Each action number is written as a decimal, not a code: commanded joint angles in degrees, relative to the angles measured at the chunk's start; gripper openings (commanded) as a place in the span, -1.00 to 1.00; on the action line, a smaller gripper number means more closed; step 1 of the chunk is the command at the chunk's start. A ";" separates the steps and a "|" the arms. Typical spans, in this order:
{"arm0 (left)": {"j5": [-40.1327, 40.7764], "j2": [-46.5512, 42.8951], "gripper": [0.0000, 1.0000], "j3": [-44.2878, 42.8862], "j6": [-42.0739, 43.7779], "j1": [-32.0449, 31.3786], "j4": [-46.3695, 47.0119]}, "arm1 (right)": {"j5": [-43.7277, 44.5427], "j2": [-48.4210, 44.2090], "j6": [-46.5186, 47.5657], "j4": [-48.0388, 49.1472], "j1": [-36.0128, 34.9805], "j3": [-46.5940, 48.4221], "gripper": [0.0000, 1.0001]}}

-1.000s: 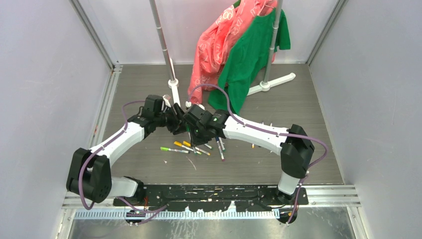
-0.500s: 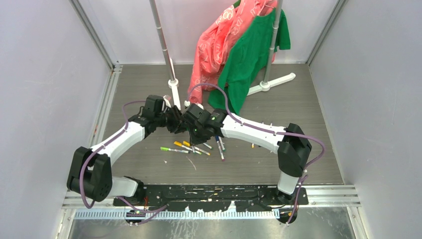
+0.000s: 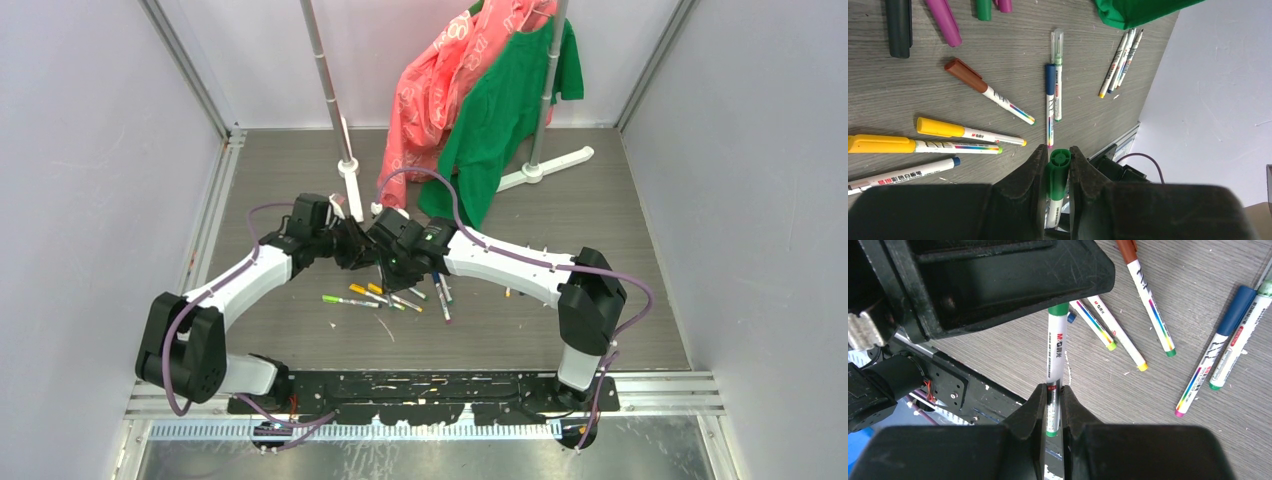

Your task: Open the pen caps

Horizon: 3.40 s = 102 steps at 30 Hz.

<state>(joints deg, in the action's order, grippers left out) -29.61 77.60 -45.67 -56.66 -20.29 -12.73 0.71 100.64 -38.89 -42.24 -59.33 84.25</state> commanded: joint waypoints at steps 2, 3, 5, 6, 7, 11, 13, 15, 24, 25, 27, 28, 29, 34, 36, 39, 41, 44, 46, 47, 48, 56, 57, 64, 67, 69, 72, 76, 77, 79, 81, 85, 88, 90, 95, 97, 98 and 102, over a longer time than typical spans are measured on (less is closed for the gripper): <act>-1.11 -2.93 -1.00 0.21 0.85 -0.18 0.82 | -1.24 -1.52 0.81 2.71 -0.43 3.06 -0.77; -1.08 -3.10 -1.00 0.23 0.88 -0.18 0.68 | -1.22 -1.36 0.91 2.47 -0.42 3.25 -0.68; -0.99 -3.47 -1.00 0.48 0.76 -0.18 0.60 | -1.16 -1.14 0.80 2.32 -0.38 3.44 -0.55; -0.94 -3.65 -1.00 0.51 0.73 -0.21 0.24 | -1.15 -1.08 0.76 2.39 -0.43 3.46 -0.50; -0.74 -3.77 -1.00 0.50 0.68 -0.19 -0.24 | -1.15 -1.06 0.67 2.47 -0.43 3.51 -0.46; -0.41 -4.33 -1.00 0.41 0.63 -0.18 -1.36 | -1.06 -0.82 0.58 2.45 -0.43 3.73 -0.41; -0.32 -4.73 -1.00 0.49 0.36 -0.18 -1.41 | -1.01 -0.79 0.49 2.44 -0.40 3.73 -0.40; -0.36 -5.05 -1.00 0.49 0.03 -0.19 -1.41 | -0.97 -0.77 0.33 2.63 -0.41 3.52 -0.40; -0.30 -5.78 -1.00 0.41 -1.04 -0.18 -1.41 | -0.98 -0.29 0.31 3.37 -0.42 2.88 -0.41; -0.15 -5.88 -1.00 0.41 -1.19 -0.18 -1.47 | -0.97 -0.27 0.31 3.43 -0.42 2.73 -0.46; 0.30 -6.05 -1.00 0.20 -1.36 -0.18 -2.18 | -0.97 -0.03 0.24 3.40 -0.42 2.45 -0.59; 0.67 -6.14 -1.00 -0.04 -1.48 -0.18 -2.73 | -0.97 0.06 0.16 3.26 -0.41 2.30 -0.69; 1.02 -6.16 -1.00 -0.15 -1.46 -0.18 -3.26 | -0.97 0.15 0.06 3.11 -0.41 2.18 -0.82; 4.27 -6.44 -1.00 -0.65 -0.68 -0.18 -6.09 | -0.97 -1.10 -0.38 3.01 -0.39 1.01 -0.97; 6.30 -6.79 -1.00 -0.37 -0.60 -0.18 -6.66 | -0.97 -1.99 -0.69 2.96 -0.42 0.44 -0.97; 8.95 -7.42 -1.00 0.37 -1.78 0.17 -5.99 | -1.48 -3.07 -1.36 2.93 -0.41 -0.84 -0.97; 9.71 -7.34 -1.00 0.64 -3.38 0.61 -4.82 | -2.45 -3.68 -2.02 3.49 -0.43 -2.36 -0.98; 10.07 -7.19 -1.00 1.92 -8.72 1.40 -0.65 | -3.95 -5.01 -3.38 5.67 -0.47 -6.02 -0.97; 9.41 -6.91 -1.00 3.13 -12.66 1.99 3.27 | -4.11 -6.19 -3.54 6.83 -0.54 -8.65 -0.97; 9.05 -6.66 -1.00 3.47 -13.96 2.27 4.77 | -3.83 -6.99 -3.56 7.26 -0.72 -9.70 -0.97; 8.78 -6.51 -1.00 3.51 -14.79 2.54 5.71 | -3.55 -8.11 -3.51 7.70 -0.84 -11.25 -0.97; 7.71 -7.59 -1.00 5.96 -18.00 6.25 8.24 | -0.99 -13.95 -3.36 8.78 -1.84 -18.82 -0.97; 7.44 -7.73 -1.00 6.41 -18.19 6.82 8.34 | -0.98 -14.67 -3.46 9.02 -1.80 -19.70 -0.97; 7.80 -8.57 -1.00 8.10 -18.60 8.68 8.57 | 2.48 -20.78 -4.77 11.66 -1.92 -26.89 -0.97; 7.86 -7.74 -1.00 6.19 -15.48 8.78 6.36 | 6.53 -22.89 -5.08 10.85 -1.93 -28.60 -0.97; 9.09 -6.54 -1.00 2.87 -9.98 8.74 0.44 | 10.84 -23.97 -5.75 8.80 -1.82 -28.88 -0.97; 11.13 -4.25 -1.00 -0.71 -2.52 8.69 -7.77 | 17.20 -24.11 -6.35 4.93 -1.63 -28.63 -0.97; 14.30 -1.21 -1.00 -2.45 3.92 8.68 -13.35 | 22.49 -23.49 -8.26 1.16 0.40 -28.71 -0.97; 14.98 -0.49 -1.00 -2.57 5.19 8.65 -14.07 | 23.03 -23.59 -8.67 0.57 1.34 -29.02 -0.97; 16.31 1.39 -1.00 -2.66 6.58 8.61 -15.12 | 22.90 -23.91 -9.12 0.25 4.22 -29.92 -0.97; 17.18 3.02 -1.00 -2.67 7.34 8.54 -15.15 | 22.38 -24.42 -9.09 0.21 7.59 -30.91 -0.97; 18.81 7.00 -1.00 -3.82 8.09 8.05 -14.97 | 20.69 -24.77 -6.84 0.71 14.90 -31.95 -0.97; 19.28 10.39 -1.00 -5.70 8.35 7.37 -14.34 | 19.67 -22.95 -4.66 0.60 19.07 -31.47 -0.97; 19.76 12.78 -1.00 -7.57 8.69 6.85 -14.34 | 18.85 -20.93 -3.46 0.89 21.39 -31.19 -0.97; 20.70 18.20 -1.00 -11.79 9.58 5.92 -14.46 | 17.38 -16.87 -1.76 1.83 25.33 -30.90 -0.98; 20.88 20.30 -1.00 -13.03 9.96 5.65 -14.42 | 17.12 -15.51 -1.35 2.25 26.42 -30.90 -0.97; 21.02 21.11 -1.00 -13.57 10.06 5.55 -14.38 | 16.75 -14.81 -1.11 2.56 26.92 -30.94 -0.98; 21.43 23.63 -1.00 -14.68 10.26 5.35 -13.93 | 16.25 -12.08 -0.35 3.91 28.87 -30.83 -0.98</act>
<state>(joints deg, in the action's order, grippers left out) -9.85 99.61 -58.39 -47.66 -14.59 -27.62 17.47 87.02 -40.75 -40.82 -32.08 51.88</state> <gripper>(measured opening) 0.163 0.198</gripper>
